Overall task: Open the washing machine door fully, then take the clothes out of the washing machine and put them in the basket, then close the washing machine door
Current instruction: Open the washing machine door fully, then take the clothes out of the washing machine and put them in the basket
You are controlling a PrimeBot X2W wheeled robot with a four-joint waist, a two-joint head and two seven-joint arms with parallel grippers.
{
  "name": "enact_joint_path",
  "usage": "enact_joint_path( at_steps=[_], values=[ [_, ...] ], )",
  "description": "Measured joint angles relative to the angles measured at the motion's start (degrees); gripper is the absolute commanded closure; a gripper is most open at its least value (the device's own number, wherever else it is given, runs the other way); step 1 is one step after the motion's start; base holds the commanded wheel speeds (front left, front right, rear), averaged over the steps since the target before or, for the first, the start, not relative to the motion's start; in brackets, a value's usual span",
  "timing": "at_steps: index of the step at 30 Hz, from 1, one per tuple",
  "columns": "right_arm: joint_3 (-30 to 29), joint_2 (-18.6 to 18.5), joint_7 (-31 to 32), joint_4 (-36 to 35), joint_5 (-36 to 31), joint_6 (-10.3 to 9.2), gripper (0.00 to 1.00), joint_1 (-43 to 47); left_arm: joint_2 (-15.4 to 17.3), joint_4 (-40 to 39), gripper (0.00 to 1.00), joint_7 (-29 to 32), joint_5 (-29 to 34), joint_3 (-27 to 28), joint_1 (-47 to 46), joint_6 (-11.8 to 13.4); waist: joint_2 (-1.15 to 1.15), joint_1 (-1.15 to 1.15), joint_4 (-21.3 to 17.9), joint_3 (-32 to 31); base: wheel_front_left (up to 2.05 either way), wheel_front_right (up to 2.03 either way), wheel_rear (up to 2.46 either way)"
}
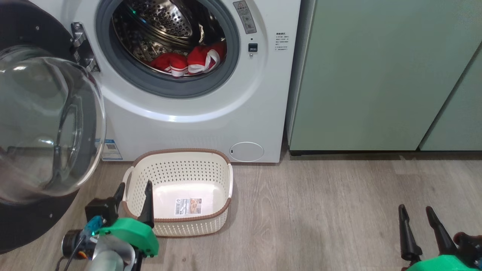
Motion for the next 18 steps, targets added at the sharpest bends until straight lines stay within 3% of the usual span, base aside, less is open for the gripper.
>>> enact_joint_path(
  at_steps=[13, 18],
  values=[
    [-0.3, 0.1, 0.0, -0.2, 0.0, 0.00, 0.00, 0.0, 0.0, -1.0, 0.00, 0.0, -1.3, -0.6, 0.0, -0.4, 0.00, 0.00, 0.4, 0.5, 0.00, 0.00, 0.00],
    [-0.2, 0.3, 0.0, -0.2, 0.0, 0.00, 0.00, 0.0, 0.0, -1.4, 0.00, 0.0, -1.3, -0.8, -0.1, -0.5, 0.00, 0.00, 0.4, 0.9, 0.83, -0.83, 0.00]
  ],
)
